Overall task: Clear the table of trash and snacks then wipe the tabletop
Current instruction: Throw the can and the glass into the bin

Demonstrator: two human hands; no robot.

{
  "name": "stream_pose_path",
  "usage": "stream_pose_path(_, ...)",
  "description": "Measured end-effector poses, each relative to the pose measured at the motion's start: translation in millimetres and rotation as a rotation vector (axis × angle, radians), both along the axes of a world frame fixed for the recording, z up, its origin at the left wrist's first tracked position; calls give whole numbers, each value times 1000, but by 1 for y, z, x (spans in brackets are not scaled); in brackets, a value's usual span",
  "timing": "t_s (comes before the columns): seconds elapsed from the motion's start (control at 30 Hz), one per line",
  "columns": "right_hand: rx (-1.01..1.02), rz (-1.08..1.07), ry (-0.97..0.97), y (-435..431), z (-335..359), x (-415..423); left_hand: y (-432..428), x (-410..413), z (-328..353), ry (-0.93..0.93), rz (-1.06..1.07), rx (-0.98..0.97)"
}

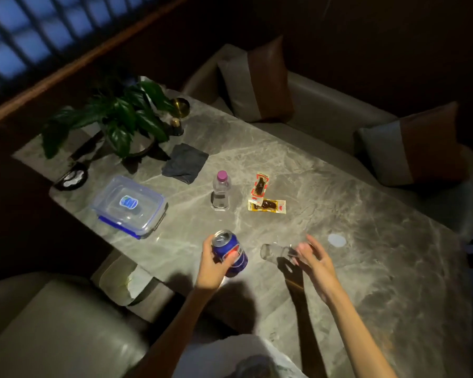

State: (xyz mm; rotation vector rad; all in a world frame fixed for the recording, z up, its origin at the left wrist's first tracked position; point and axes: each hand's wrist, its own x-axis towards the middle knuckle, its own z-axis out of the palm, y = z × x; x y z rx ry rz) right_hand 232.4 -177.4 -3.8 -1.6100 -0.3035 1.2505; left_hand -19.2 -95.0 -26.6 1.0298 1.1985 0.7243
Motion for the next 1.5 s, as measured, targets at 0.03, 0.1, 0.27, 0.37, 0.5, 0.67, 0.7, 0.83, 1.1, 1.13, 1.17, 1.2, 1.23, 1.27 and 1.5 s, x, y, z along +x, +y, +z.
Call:
stream_pose_path(0.03, 30, 2, 36, -2, 5, -4, -7, -8, 3, -29, 83, -13)
stream_pose_path(0.1, 83, 34, 91, -2, 17, -16, -19, -29, 15, -76, 197, -39)
stream_pose_path(0.27, 91, 168, 143, 22, 32, -74, -35, -98, 36, -80, 404, -43)
stream_pose_path(0.37, 87, 343, 107, 44, 36, -129, -40, -147, 33, -44, 546, -23)
stream_pose_path(0.5, 5, 478, 124, 68, 32, -223, -40, -222, 24, 24, 758, -5)
stream_pose_path(0.67, -118, 571, 218, 78, -3, -339, -30, -309, -5, 138, 897, -71)
stream_pose_path(0.7, -147, 590, 221, 82, -11, -360, -27, -326, -25, 204, 916, -88)
stream_pose_path(0.83, -265, 641, 173, 100, -69, -433, -9, -380, -80, 198, 921, -201)
stream_pose_path(1.1, -516, 570, 101, 155, -306, -506, 36, -426, -281, 46, 1013, -433)
stream_pose_path(1.13, -527, 547, 91, 161, -338, -505, 40, -423, -310, 42, 1000, -476)
stream_pose_path(1.17, -537, 516, 76, 168, -364, -506, 44, -419, -336, 38, 1004, -487)
stream_pose_path(1.2, -557, 485, 68, 175, -383, -508, 48, -416, -360, 46, 990, -509)
stream_pose_path(1.23, -583, 480, 61, 181, -401, -510, 53, -411, -381, 36, 987, -515)
stream_pose_path(1.27, -607, 501, 47, 188, -418, -512, 57, -407, -402, 44, 981, -531)
stream_pose_path(1.5, -648, 590, -191, 228, -543, -514, 92, -380, -537, 57, 960, -558)
